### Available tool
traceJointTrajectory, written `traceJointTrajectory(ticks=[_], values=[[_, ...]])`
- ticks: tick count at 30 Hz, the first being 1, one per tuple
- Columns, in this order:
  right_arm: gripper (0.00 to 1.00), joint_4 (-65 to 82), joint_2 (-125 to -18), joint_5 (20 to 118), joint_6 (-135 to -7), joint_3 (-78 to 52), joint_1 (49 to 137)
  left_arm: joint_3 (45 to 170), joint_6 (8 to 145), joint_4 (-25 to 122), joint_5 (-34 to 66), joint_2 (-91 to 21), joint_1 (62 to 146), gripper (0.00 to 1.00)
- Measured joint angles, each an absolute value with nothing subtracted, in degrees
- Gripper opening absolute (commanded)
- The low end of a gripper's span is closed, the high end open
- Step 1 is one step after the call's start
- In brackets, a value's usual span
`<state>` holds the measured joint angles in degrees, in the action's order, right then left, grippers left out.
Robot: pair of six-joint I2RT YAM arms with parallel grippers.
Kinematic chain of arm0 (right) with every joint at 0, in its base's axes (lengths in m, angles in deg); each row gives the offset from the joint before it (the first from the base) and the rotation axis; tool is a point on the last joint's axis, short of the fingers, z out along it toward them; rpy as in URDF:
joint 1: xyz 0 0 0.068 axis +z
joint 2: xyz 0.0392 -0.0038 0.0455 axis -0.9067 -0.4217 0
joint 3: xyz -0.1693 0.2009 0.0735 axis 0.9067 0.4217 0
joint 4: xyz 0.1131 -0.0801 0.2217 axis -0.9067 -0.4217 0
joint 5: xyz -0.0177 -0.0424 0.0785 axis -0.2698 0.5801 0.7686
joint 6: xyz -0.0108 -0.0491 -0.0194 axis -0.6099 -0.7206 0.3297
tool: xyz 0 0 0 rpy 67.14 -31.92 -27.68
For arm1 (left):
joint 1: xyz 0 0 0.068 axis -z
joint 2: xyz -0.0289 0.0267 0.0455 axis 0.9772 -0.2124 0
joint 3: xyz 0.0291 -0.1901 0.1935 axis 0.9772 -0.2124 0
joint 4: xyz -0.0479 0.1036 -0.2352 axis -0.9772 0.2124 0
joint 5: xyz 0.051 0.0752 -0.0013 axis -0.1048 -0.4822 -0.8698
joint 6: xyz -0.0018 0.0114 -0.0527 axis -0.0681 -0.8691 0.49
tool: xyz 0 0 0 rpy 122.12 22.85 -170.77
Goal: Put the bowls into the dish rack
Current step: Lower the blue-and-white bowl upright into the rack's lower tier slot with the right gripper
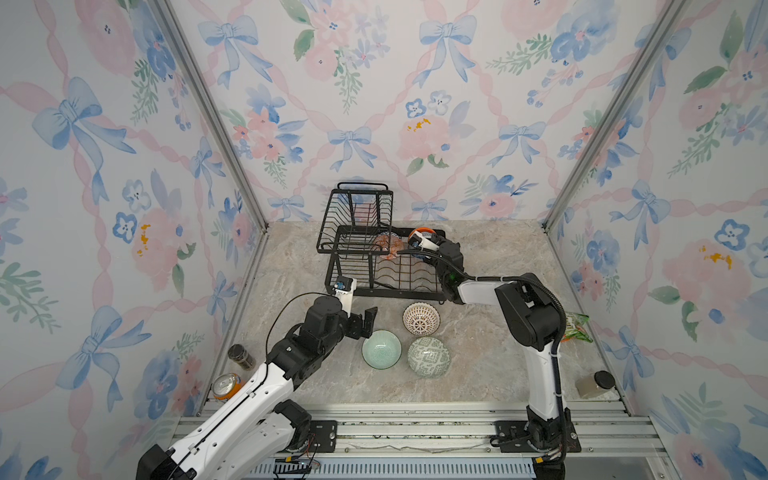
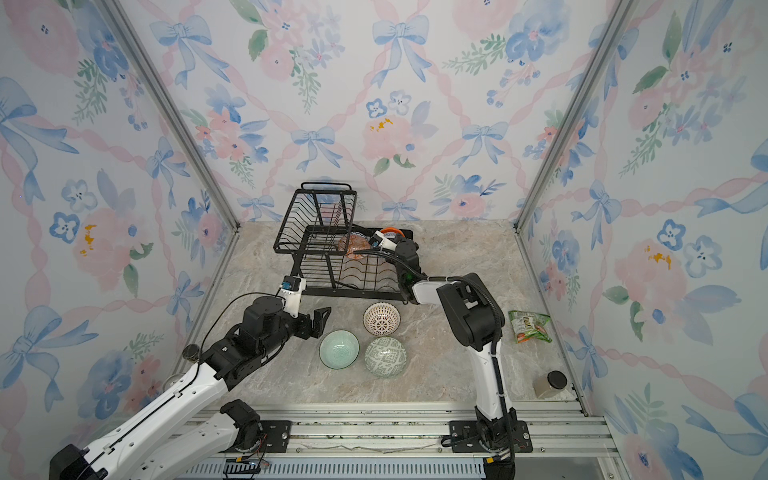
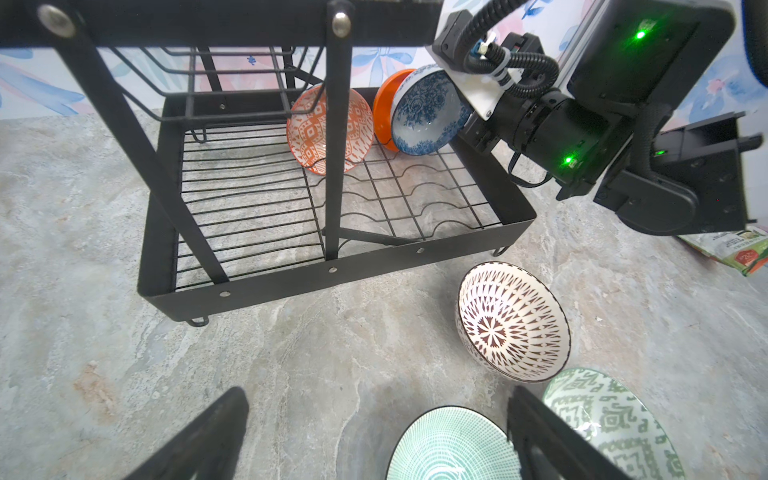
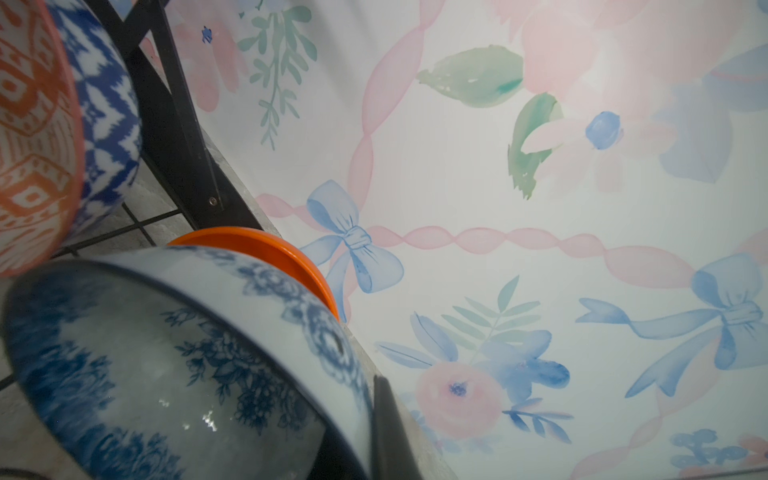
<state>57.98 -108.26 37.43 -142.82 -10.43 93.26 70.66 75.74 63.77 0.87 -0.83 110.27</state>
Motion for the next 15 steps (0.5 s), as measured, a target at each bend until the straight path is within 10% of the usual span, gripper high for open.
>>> traceJointTrajectory(ticks=[15], values=[[0.00,62.7,-110.1,36.8,-144.6,-9.5,93.3,70.7,75.8,63.8,0.9,-0.8,110.3,0.98]])
